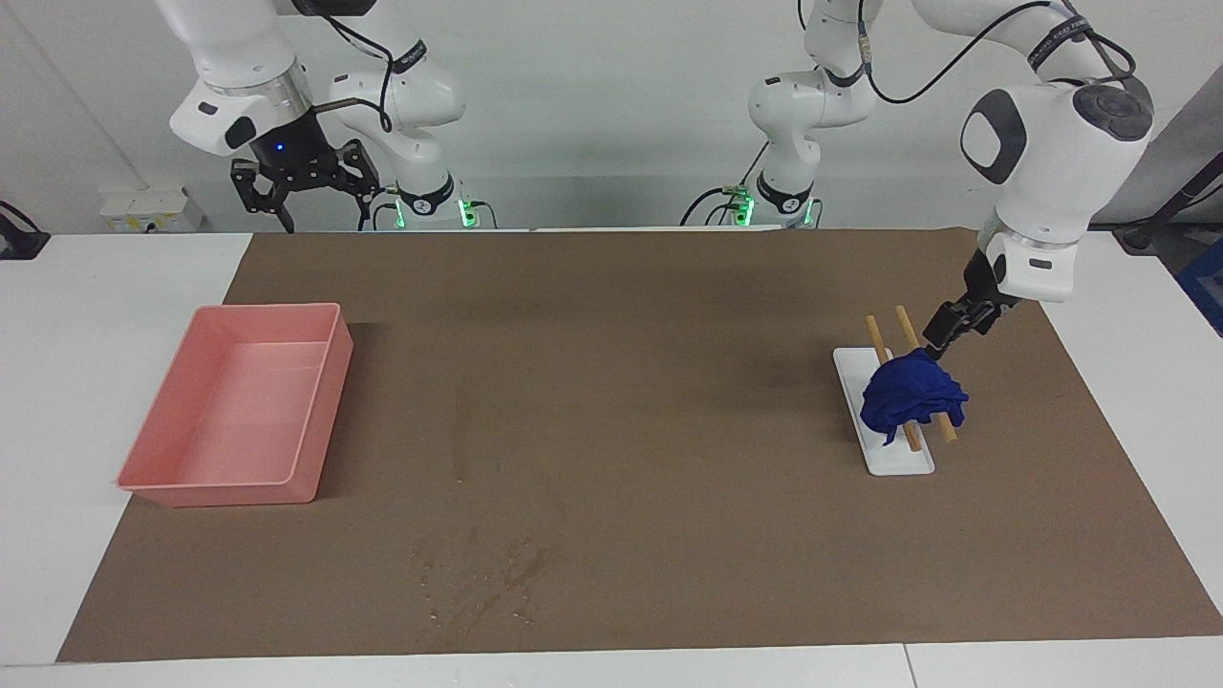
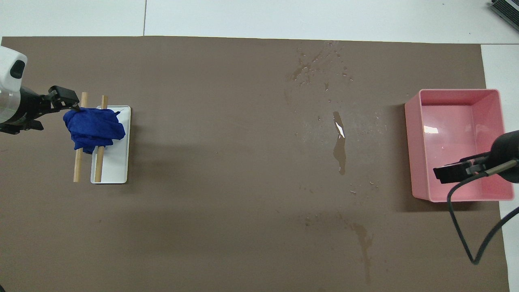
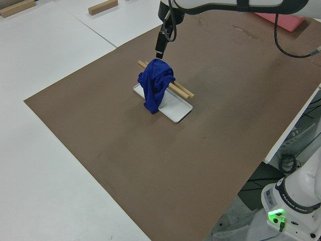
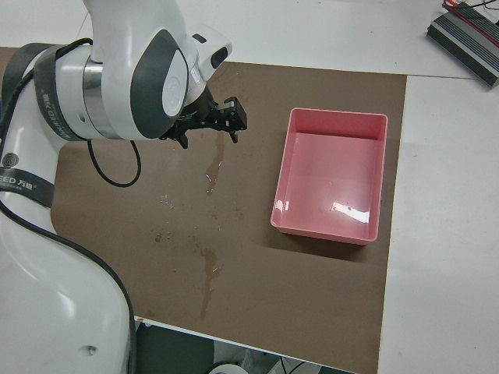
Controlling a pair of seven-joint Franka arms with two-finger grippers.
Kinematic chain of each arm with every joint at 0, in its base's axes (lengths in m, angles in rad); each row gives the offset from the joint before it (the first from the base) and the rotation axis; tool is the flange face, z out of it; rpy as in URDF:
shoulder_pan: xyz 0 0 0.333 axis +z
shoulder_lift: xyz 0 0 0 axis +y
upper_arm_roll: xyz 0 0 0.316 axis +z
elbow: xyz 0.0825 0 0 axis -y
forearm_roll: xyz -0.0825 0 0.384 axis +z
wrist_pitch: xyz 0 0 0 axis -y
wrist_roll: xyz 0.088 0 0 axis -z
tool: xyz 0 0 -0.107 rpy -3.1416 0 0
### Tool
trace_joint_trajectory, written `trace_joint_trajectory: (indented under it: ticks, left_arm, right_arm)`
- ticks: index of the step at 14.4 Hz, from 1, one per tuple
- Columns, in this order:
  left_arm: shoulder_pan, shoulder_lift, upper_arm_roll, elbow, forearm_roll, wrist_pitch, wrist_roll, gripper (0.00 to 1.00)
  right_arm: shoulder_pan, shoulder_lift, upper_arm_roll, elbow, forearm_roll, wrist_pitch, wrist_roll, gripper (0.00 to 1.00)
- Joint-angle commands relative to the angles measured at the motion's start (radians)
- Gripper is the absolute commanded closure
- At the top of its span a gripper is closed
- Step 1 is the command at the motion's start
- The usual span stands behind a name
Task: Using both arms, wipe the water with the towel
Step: 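Grasp the blue towel with the left gripper while the right gripper moves toward center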
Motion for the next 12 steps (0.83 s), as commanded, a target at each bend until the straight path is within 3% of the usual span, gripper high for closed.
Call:
trace_joint_trajectory:
  ticks: [1,8,11,12]
  left_arm:
    - [0.009,-0.039,-0.009,-0.123,0.009,0.103,-0.216,0.00]
    - [0.024,-0.023,-0.009,-0.220,0.006,0.304,-0.361,0.00]
    - [0.023,-0.003,-0.009,-0.224,0.006,0.374,-0.407,0.09]
    - [0.020,0.003,-0.008,-0.224,0.006,0.393,-0.406,0.17]
  right_arm:
    - [0.007,-0.051,-0.001,-0.116,0.061,0.111,-0.007,0.00]
    - [-0.005,-0.015,-0.002,-0.211,0.262,0.232,0.235,0.00]
    - [0.003,0.026,-0.002,-0.237,0.343,0.284,0.344,0.00]
    - [0.004,0.041,-0.002,-0.248,0.373,0.306,0.391,0.00]
